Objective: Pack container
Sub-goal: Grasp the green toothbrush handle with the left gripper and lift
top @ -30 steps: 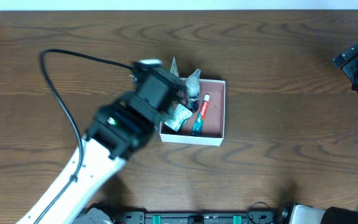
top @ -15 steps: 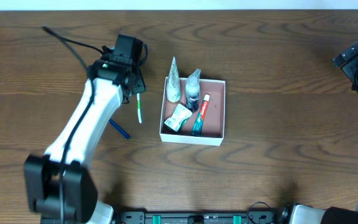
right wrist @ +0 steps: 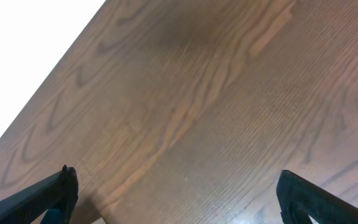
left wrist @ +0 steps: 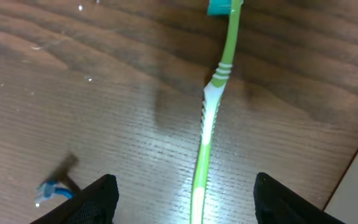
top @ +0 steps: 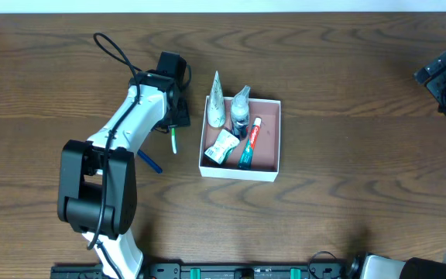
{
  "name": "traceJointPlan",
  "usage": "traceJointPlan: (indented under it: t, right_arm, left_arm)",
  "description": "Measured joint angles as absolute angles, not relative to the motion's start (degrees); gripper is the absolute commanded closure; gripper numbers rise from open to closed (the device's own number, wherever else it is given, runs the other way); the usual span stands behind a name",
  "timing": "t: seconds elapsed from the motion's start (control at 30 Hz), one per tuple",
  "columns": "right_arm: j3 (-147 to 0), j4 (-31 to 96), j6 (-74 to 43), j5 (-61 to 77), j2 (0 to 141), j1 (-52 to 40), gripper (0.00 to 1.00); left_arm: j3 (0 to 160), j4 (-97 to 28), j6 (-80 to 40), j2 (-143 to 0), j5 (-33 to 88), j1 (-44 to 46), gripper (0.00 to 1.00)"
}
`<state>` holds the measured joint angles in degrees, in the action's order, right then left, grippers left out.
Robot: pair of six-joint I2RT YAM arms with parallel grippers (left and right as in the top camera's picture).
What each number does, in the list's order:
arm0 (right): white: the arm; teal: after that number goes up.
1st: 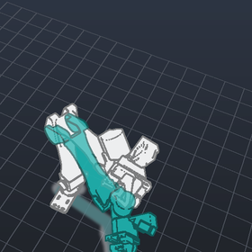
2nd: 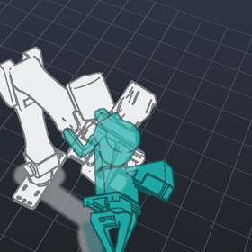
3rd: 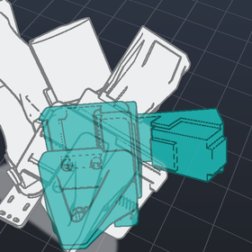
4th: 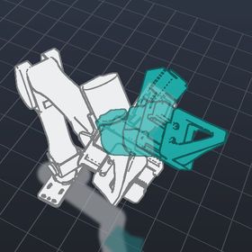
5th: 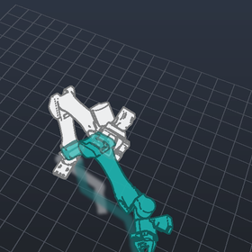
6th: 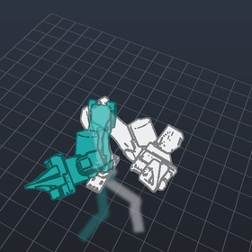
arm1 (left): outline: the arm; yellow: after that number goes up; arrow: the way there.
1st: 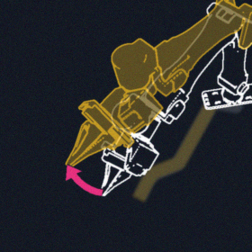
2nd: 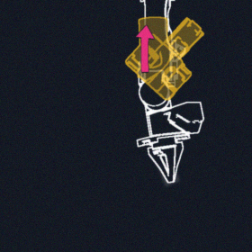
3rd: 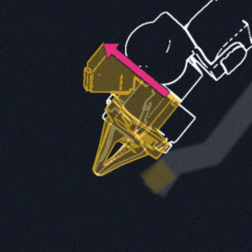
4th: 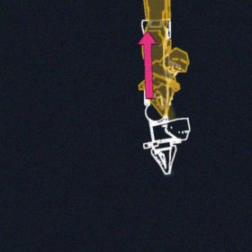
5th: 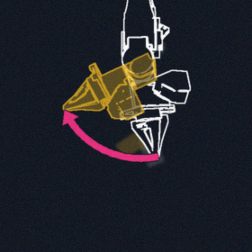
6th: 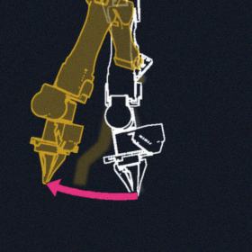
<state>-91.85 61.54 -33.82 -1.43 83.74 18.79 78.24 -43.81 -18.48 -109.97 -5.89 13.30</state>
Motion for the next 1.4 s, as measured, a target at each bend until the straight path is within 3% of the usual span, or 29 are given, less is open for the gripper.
traceJointPlan:
  t: [0.67, 1.03, 1.17, 1.4]
  right_arm:
    - [-91.85, 61.54, -33.82, -1.43, 83.74, 18.79, 0.01]
    - [-91.85, 61.54, -33.82, -1.43, 83.74, 18.79, 0.01]
    - [-91.85, 61.52, -33.82, -1.43, 83.74, 18.79, 0.01]
    - [-91.85, 61.54, -33.82, -1.43, 83.74, 18.79, 0.01]
  left_arm:
    - [78.24, -42.15, -15.94, -115.98, -3.36, 12.03, 0.31]
    - [78.24, -41.89, -15.09, -116.68, -2.92, 12.05, 0.72]
    - [78.17, -41.45, -15.05, -116.97, -2.94, 12.05, 0.94]
    - [78.17, -41.56, -15.0, -117.03, -2.96, 12.05, 0.94]
